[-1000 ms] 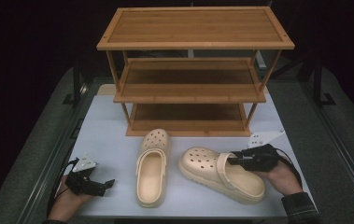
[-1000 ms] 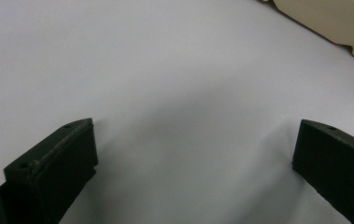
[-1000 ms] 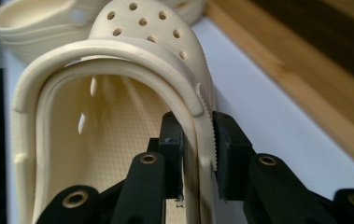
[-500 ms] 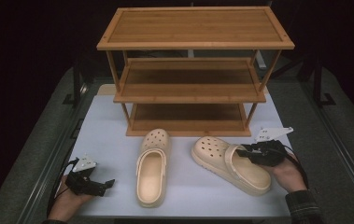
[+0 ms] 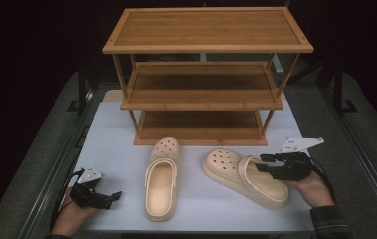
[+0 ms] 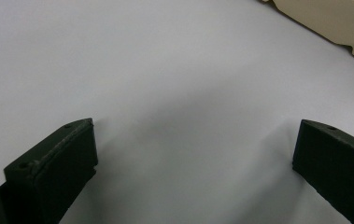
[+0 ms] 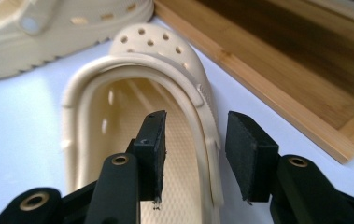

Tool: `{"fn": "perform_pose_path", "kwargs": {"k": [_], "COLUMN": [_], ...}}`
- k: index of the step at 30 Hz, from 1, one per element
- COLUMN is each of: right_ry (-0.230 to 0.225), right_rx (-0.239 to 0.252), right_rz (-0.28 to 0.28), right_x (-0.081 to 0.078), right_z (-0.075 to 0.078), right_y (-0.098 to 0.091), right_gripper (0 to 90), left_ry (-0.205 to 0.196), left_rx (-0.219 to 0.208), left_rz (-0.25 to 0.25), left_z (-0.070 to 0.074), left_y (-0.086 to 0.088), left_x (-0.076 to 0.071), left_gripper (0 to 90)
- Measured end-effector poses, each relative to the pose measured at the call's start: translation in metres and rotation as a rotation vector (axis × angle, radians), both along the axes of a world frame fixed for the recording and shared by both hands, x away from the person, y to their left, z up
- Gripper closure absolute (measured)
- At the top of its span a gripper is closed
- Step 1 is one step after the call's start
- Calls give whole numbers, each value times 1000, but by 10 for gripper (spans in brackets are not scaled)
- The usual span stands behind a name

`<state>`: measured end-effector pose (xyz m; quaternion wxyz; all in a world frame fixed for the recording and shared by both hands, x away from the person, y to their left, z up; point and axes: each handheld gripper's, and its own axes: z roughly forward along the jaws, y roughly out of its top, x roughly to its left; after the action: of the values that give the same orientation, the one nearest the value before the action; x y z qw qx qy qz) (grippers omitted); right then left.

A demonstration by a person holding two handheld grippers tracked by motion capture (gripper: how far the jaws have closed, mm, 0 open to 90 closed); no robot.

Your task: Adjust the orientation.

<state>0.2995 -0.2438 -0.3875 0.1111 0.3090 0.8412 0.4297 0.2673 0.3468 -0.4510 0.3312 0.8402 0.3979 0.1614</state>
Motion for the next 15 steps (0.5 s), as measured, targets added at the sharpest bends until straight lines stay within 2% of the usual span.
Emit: {"fn": "perform_pose_path", "kwargs": {"k": [2, 4, 7, 11, 15], "right_ry": [-1, -17, -10, 33, 76], "right_rx": [14, 33, 45, 50, 49], "right_rz": [0, -27, -61, -103, -112], "right_x": [-2, -12, -16, -18, -18], "right_z": [1, 4, 0, -17, -37], "right_y": [-3, -20, -34, -55, -64], "right_gripper": [583, 644, 728, 826, 890], "left_ry": [-2, -1, -2, -1, -1], "left_rx": [0, 1, 0, -1, -1], "left_rz": [0, 0, 1, 1, 1], "left_z": [0, 0, 0, 0, 0], "left_y": [0, 0, 0, 0, 0], "left_x": [0, 0, 0, 0, 0], "left_gripper": [0, 0, 0, 0, 0]}}
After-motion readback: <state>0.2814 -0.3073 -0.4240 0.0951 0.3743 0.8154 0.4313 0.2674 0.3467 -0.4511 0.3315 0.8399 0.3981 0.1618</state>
